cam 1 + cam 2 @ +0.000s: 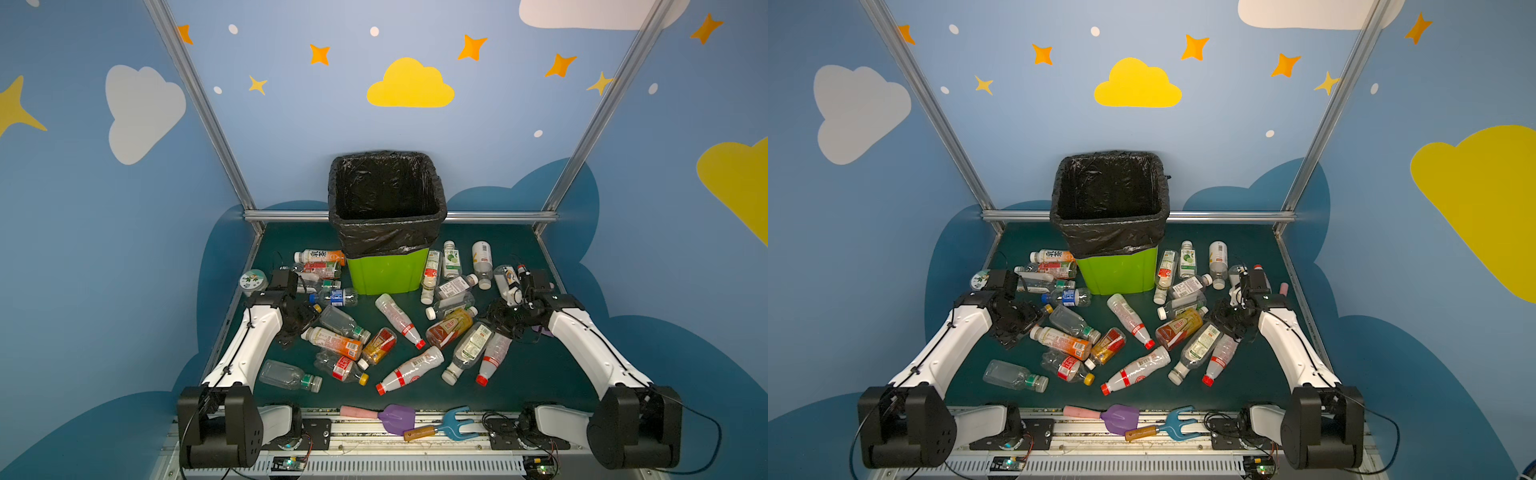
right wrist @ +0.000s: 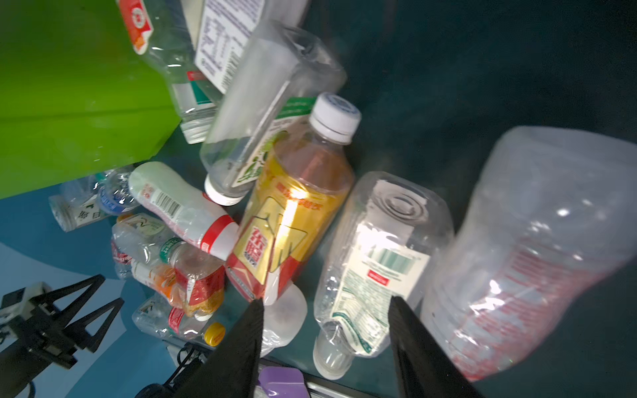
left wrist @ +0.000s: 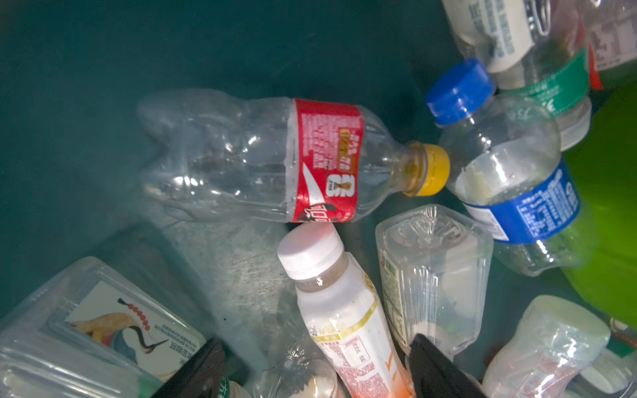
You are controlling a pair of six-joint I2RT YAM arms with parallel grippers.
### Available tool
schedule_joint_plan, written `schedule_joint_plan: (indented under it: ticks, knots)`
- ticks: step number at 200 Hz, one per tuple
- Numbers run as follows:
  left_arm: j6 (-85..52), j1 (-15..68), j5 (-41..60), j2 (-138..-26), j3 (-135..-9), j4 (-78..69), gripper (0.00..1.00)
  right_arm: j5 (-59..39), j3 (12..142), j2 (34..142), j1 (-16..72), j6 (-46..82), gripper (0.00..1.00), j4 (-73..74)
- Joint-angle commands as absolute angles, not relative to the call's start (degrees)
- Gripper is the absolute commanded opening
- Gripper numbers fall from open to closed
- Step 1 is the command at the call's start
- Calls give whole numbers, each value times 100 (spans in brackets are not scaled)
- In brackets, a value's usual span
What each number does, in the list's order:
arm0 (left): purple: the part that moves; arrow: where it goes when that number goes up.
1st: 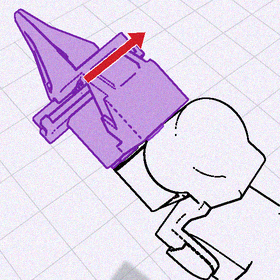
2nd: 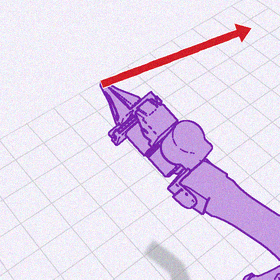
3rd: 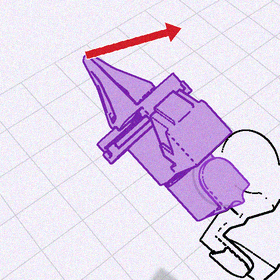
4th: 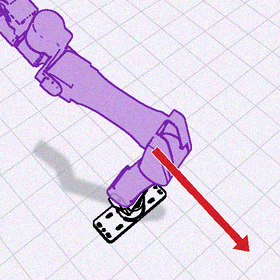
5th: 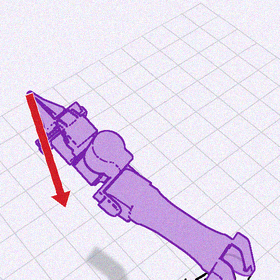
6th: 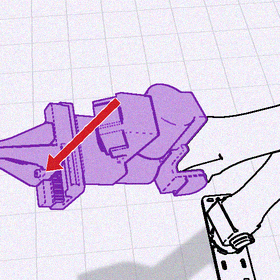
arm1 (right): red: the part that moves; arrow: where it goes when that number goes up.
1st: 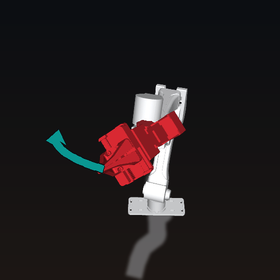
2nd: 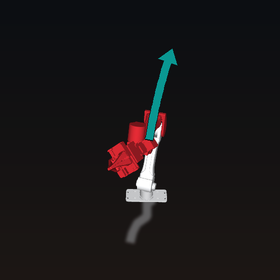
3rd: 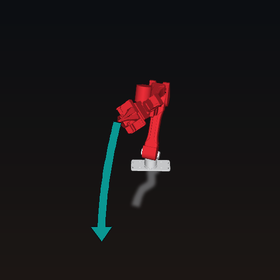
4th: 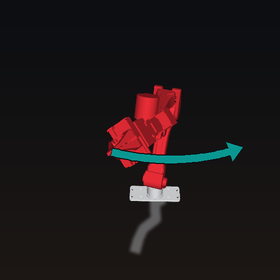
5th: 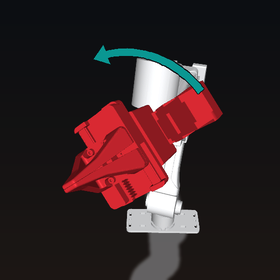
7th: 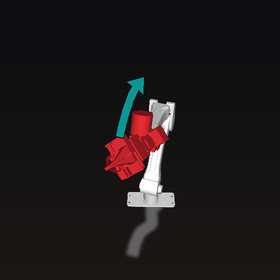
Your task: Throw the plastic bottles in the bin
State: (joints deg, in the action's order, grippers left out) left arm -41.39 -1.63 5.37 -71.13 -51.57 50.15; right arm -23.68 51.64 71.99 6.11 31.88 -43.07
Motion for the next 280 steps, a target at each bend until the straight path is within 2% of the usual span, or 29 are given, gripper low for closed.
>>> schedule_joint_plan:
  ticks: [1, 21, 58, 77, 87, 146, 177, 249, 260, 280]
  knots:
    - [-4605, -202, 777, -6855, -4998, 4585, 85, -2699, 5451, 7375, 716, 2999, 57, -4193]
    - [-4550, -159, 1083, -6823, -4976, 4461, 83, -2766, 5549, 7483, 725, 2895, 57, -4232]
    - [-4398, 47, 1055, -6793, -4840, 4761, 80, -2835, 5624, 7502, 729, 2810, 57, -4274]
    - [-4461, 76, 1097, -6662, -4607, 4688, 66, -2863, 5673, 7497, 724, 2799, 57, -4280]
    - [-4503, 84, 1093, -6607, -4517, 4631, 64, -2865, 5702, 7506, 729, 2786, 56, -4299]
    - [-4591, 297, 1144, -6740, -4348, 4298, 65, -2852, 5888, 7511, 727, 2725, 56, -4439]
    - [-4591, 748, 1118, -6670, -4520, 4807, 65, -2830, 5941, 7471, 729, 2691, 56, -4552]
    - [-5455, 1547, 965, -5300, -4438, 6319, 67, -3001, 6141, 7685, 728, 2504, 57, -4658]
    - [-5584, 1624, 908, -5151, -4407, 6484, 69, -3036, 6152, 7707, 729, 2480, 57, -4634]
    - [-5852, 1764, 992, -5009, -4254, 6469, 80, -3100, 6161, 7734, 729, 2445, 57, -4588]
